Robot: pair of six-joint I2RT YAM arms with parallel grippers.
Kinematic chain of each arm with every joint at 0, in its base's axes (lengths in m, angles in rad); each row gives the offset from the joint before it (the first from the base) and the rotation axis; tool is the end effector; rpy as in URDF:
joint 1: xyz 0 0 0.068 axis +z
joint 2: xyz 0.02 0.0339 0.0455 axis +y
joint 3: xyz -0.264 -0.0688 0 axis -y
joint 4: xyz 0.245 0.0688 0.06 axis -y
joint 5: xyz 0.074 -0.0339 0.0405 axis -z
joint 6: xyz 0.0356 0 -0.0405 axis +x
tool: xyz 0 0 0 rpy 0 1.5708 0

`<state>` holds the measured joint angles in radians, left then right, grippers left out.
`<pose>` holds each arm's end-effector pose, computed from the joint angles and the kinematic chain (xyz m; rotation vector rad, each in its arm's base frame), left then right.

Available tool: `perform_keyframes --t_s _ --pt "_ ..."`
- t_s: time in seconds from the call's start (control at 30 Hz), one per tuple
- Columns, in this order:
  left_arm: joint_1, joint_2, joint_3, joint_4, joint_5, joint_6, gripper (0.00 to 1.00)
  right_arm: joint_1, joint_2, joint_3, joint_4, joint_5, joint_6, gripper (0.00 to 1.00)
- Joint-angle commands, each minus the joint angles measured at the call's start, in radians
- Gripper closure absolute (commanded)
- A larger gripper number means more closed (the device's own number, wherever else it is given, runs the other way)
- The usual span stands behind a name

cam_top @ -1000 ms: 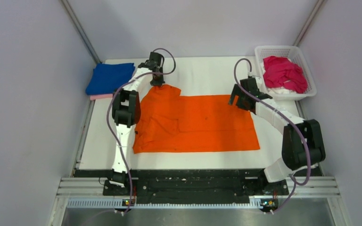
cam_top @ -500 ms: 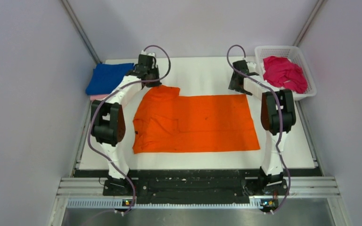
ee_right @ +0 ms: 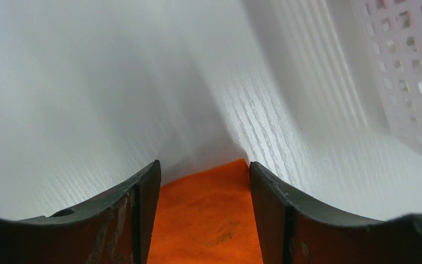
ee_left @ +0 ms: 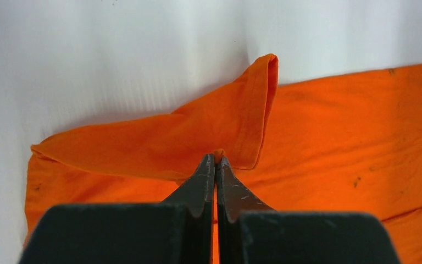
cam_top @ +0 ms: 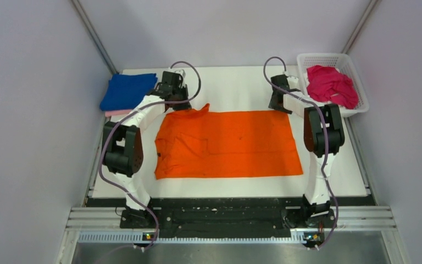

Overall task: Fold and stack the t-shirts
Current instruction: Grab the side of the flattened tshirt furthest away from the robot with both arms, then fold the other side of the tshirt into a rectangle

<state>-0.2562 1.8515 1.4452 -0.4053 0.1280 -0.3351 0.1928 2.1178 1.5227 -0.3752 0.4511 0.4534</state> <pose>0.4024 -0.1101 0.2462 -0.0336 2.4173 -0.4291 0.4483 0.0717 0.1638 0.4853 2.3791 -0.2889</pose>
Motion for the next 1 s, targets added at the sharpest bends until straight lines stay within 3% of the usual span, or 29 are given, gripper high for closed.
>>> perform_keyframes --t_s 0.0,0.17,0.27,0.57,0.77,0.97 --pt "-0.007 -0.113 -0.025 0.028 0.017 -0.016 1.00 -0.005 -0.068 -0.089 -0.027 0.013 0.002 0.41" --pt "-0.014 -0.157 -0.062 0.029 -0.003 -0.022 1.00 -0.005 -0.095 -0.128 -0.016 0.023 0.001 0.42" --pt "-0.015 -0.171 -0.075 0.031 -0.004 -0.025 1.00 -0.005 -0.093 -0.132 -0.001 0.022 -0.002 0.48" --pt "-0.021 -0.202 -0.110 0.017 0.014 -0.036 1.00 -0.005 -0.105 -0.105 0.045 0.012 -0.033 0.86" --pt "-0.036 -0.302 -0.208 0.018 -0.003 -0.051 1.00 0.002 -0.235 -0.234 0.171 -0.038 -0.067 0.92" --pt "-0.041 -0.429 -0.335 0.019 -0.023 -0.079 1.00 0.029 -0.344 -0.348 0.186 -0.033 -0.063 0.97"
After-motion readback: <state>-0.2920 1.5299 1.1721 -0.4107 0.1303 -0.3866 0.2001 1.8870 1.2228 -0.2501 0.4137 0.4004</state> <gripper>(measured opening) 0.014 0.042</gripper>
